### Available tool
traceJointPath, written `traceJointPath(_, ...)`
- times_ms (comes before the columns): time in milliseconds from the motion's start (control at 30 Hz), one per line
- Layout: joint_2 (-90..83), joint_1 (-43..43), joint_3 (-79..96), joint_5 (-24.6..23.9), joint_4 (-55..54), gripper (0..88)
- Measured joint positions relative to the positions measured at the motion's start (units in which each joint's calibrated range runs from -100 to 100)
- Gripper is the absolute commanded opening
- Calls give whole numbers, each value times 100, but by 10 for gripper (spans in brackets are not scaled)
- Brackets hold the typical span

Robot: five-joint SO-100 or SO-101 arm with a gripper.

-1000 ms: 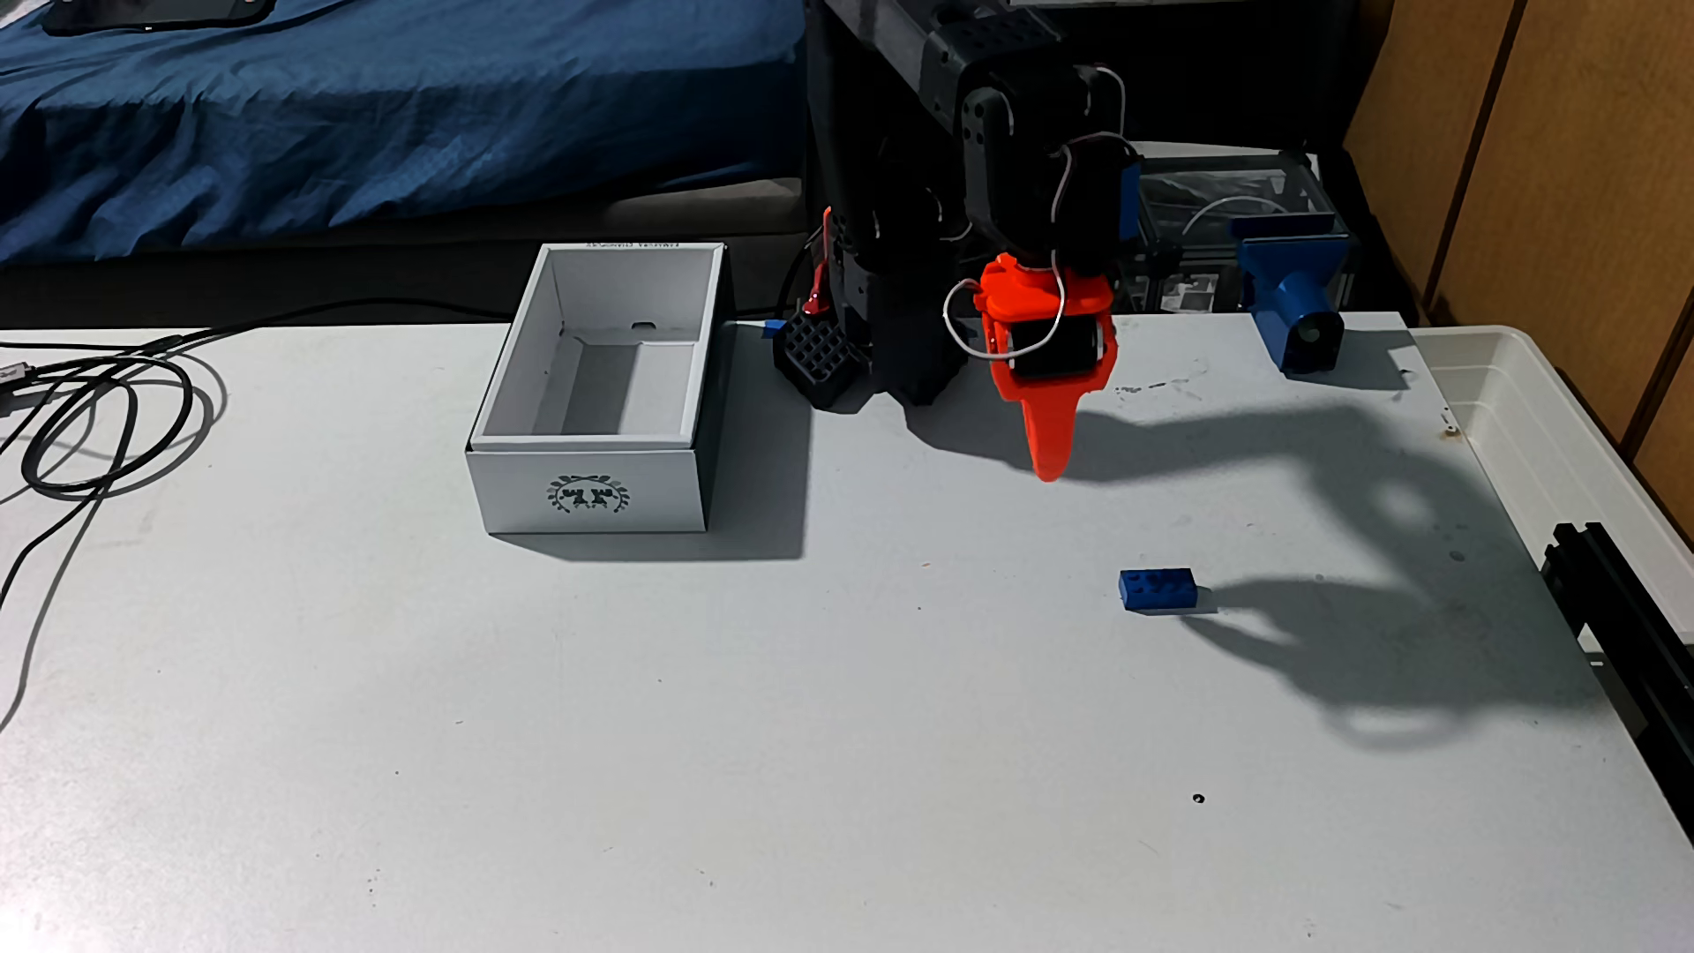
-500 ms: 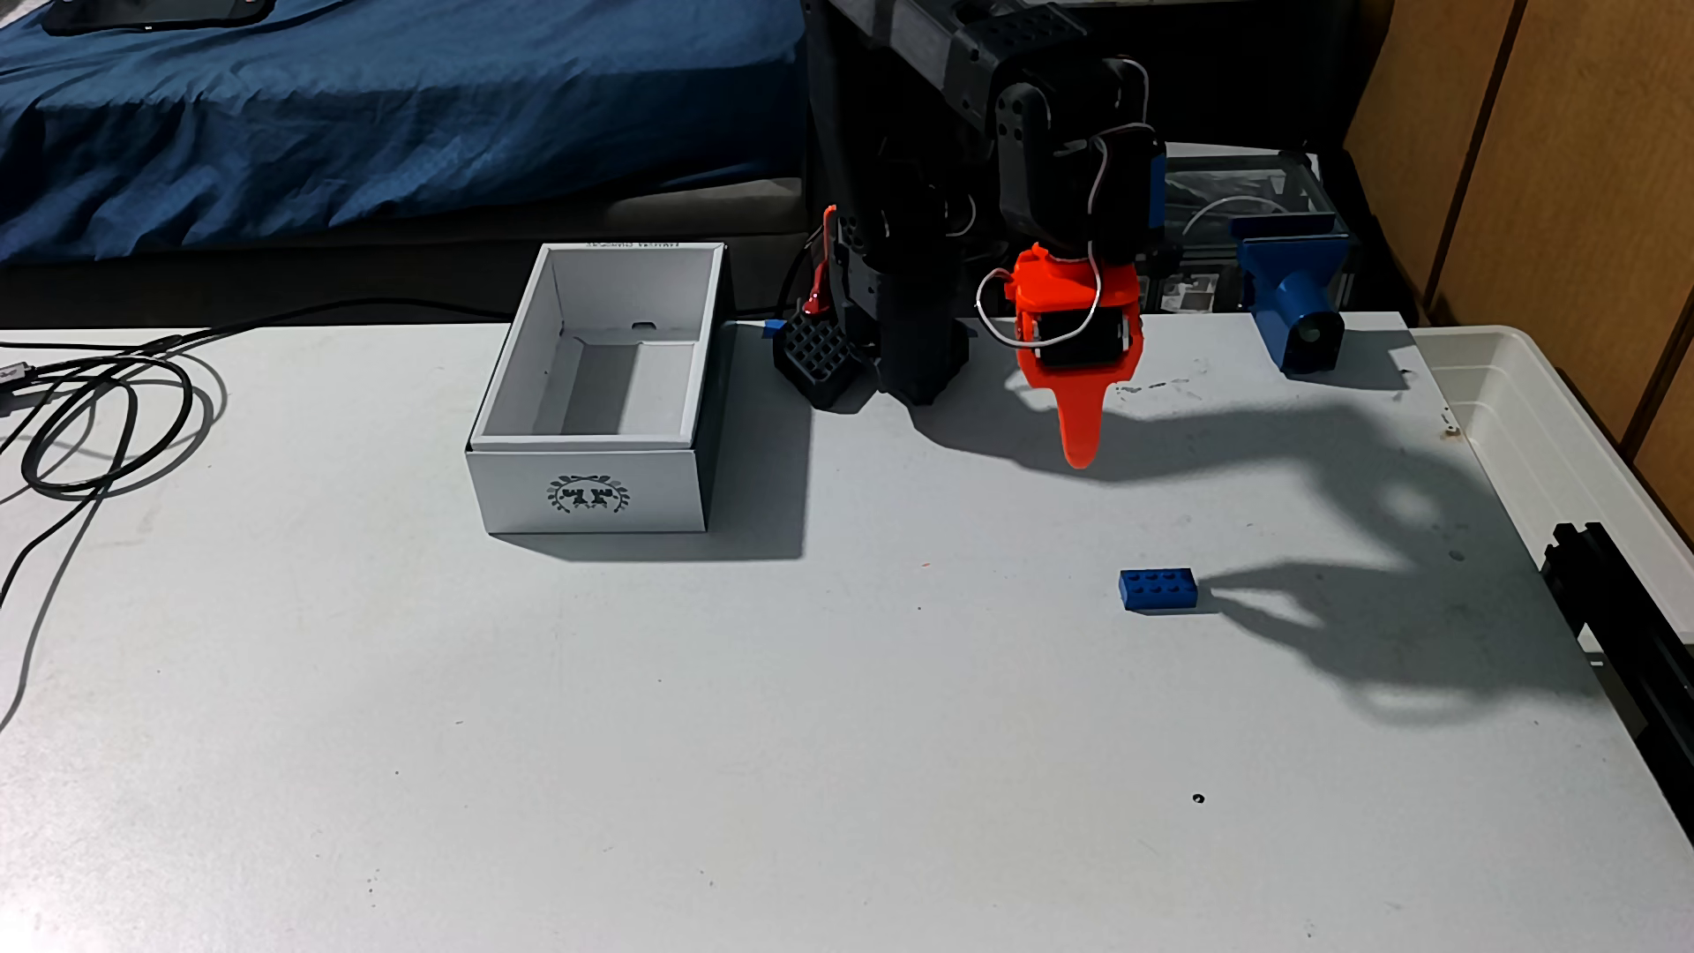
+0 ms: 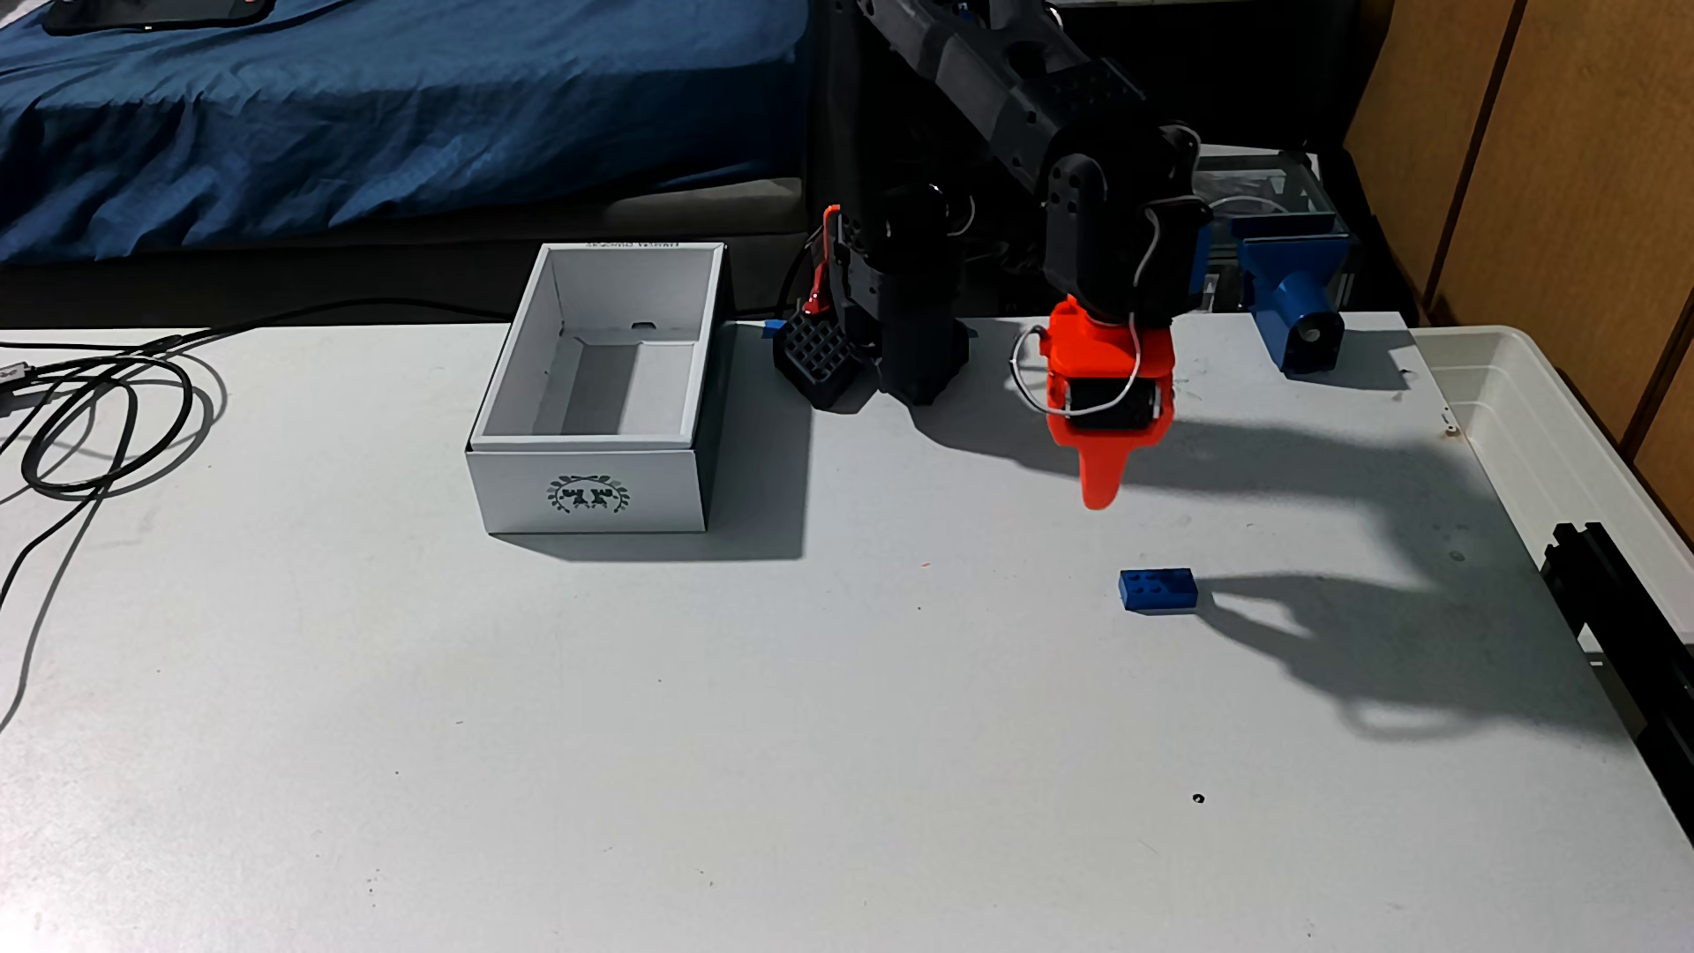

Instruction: Grab the blue brick and place in box

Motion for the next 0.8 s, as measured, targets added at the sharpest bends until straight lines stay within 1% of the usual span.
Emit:
traceJointPath(267,591,30,-769,0,0,10)
traceJointPath(467,1225,-148,-1278,-84,0,12)
traceJointPath(800,1579,-273,-1422,-95,-9,13)
